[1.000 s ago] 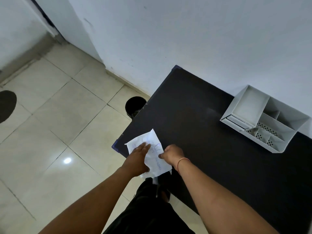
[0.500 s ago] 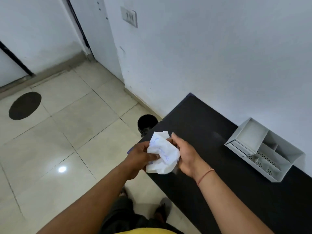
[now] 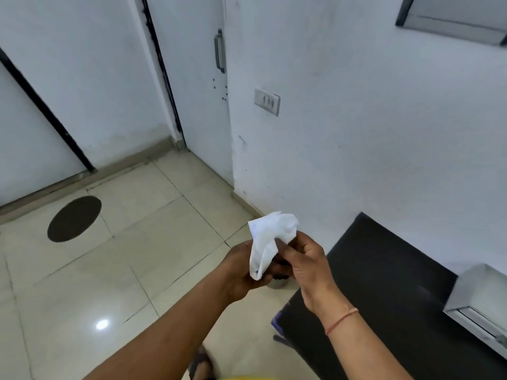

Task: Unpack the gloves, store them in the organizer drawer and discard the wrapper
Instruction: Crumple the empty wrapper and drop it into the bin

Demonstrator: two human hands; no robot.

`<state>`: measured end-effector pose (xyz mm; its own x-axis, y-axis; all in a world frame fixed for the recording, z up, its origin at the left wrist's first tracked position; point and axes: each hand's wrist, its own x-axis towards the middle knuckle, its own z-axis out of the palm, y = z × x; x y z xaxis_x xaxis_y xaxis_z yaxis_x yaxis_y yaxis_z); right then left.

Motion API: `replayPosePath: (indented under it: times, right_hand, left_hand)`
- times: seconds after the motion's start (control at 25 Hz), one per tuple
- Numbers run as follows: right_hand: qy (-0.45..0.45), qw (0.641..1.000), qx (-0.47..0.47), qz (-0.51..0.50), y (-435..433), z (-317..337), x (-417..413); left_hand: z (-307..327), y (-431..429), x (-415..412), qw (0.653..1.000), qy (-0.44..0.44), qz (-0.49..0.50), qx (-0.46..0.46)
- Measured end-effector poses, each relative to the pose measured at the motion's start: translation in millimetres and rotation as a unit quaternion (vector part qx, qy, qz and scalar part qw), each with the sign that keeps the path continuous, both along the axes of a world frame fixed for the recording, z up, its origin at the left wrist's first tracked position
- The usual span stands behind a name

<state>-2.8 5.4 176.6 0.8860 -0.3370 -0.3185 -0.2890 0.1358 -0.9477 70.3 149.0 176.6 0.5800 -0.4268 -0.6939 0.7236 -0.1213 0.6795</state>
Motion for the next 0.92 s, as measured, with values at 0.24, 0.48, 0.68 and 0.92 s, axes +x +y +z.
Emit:
replayPosePath:
  times: [0.24,0.48,0.68,0.92]
  right_hand:
    - [0.032,0.985,0.021,-0.167,56.6,-1.8,91.5]
    - [0.047,0.98,0.03,-0.191,42.3,-13.7,138.7]
    - [-0.006,0.987,0.057,-0.15,4.2,-26.6,171.7]
    - [0.043,0.95,0.001,-0.308,-36.5,-54.7,230.2]
  left_hand:
    - [7.5,50.9,96.1,0.994,-0.07,-0.079,0.002]
    - [-12.7,19.6,167.8,0.996,-0.04,-0.074,-0.017]
    - [-32.4,-43.9,225.2,0.999,0.016,-0.041,-0.028]
    - [-50.3,-106.6,276.3,0.986,0.008,-0.168,-0.01]
